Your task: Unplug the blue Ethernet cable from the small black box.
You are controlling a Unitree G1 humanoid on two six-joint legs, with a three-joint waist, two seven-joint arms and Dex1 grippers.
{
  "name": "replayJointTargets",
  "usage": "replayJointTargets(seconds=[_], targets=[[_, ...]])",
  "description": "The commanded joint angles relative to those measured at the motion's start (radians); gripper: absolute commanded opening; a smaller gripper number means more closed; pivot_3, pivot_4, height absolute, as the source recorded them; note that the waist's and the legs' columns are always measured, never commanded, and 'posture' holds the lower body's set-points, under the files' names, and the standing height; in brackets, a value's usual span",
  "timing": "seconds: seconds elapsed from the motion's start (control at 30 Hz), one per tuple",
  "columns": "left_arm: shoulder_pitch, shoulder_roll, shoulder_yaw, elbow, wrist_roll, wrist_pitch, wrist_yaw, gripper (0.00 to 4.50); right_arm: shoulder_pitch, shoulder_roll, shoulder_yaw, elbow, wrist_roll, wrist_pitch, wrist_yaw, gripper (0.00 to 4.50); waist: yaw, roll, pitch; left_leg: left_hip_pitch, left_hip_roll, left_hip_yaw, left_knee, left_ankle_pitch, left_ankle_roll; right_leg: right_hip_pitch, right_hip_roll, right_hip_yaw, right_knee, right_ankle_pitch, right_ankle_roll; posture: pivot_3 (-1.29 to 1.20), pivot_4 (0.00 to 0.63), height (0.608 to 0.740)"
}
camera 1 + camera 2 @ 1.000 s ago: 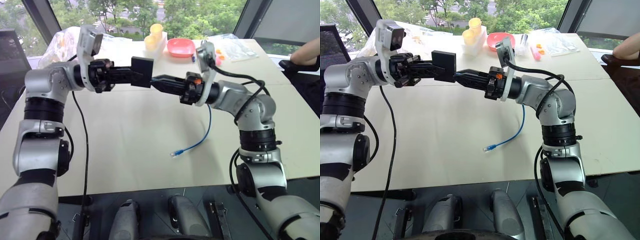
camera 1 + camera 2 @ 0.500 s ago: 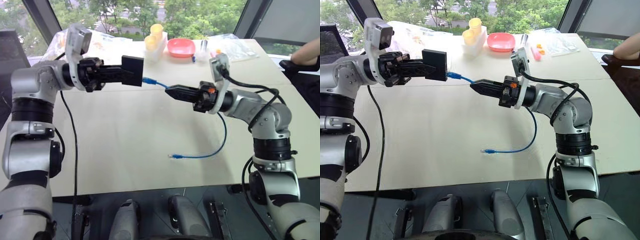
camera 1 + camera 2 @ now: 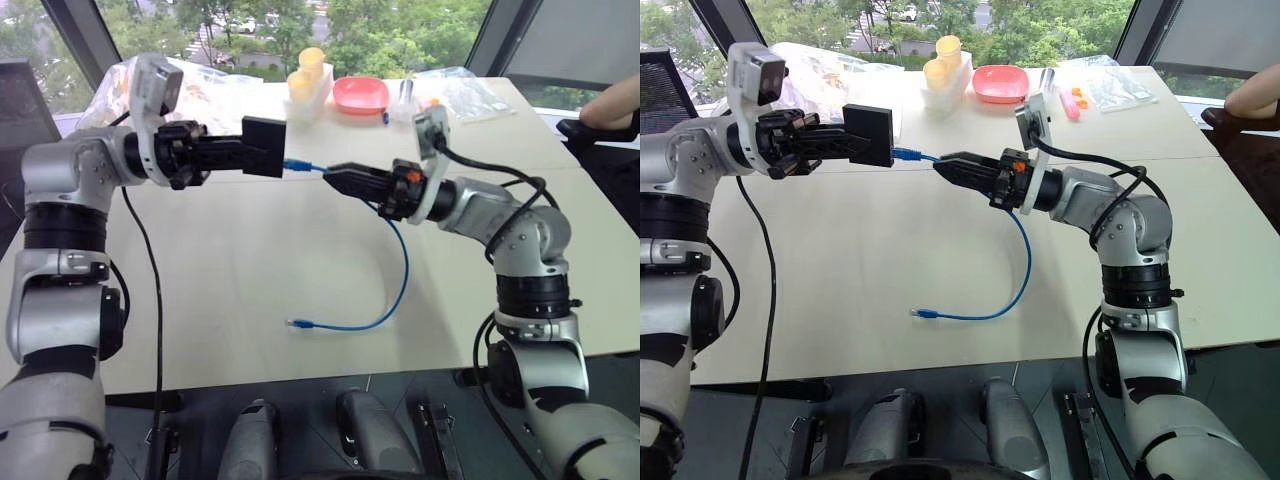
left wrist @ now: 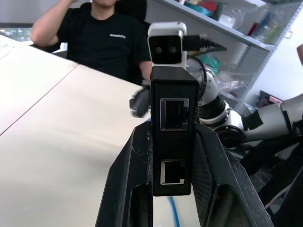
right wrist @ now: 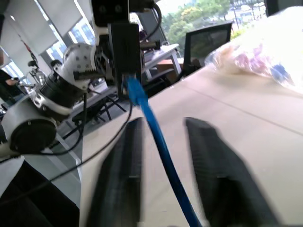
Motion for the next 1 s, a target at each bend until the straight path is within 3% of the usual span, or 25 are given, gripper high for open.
replayJointTargets(seconds=[0.03,1.0], targets=[[-0.006,0.004,0.024,-0.028,-0.01,0.005,-0.003,0.48,-0.034,0.011,-0.013,0.013,0.002,-0.025,0.001,3.18,0.0,0.0,0.0,0.0,0.0,0.0,0.0,0.0,0.0,0.0,0.0,0.0,0.0,0.0,0.0,0.0,0.15,0.74],[-0.031,-0.037,0.022,0.007,0.008,-0.016,-0.004,0.48,-0.069,0.088,0.034,0.03,-0.036,-0.048,-0.009,3.18,-0.002,0.0,0.0,0.0,0.0,0.0,0.0,0.0,0.0,0.0,0.0,0.0,0.0,0.0,0.0,0.0,0.15,0.74]])
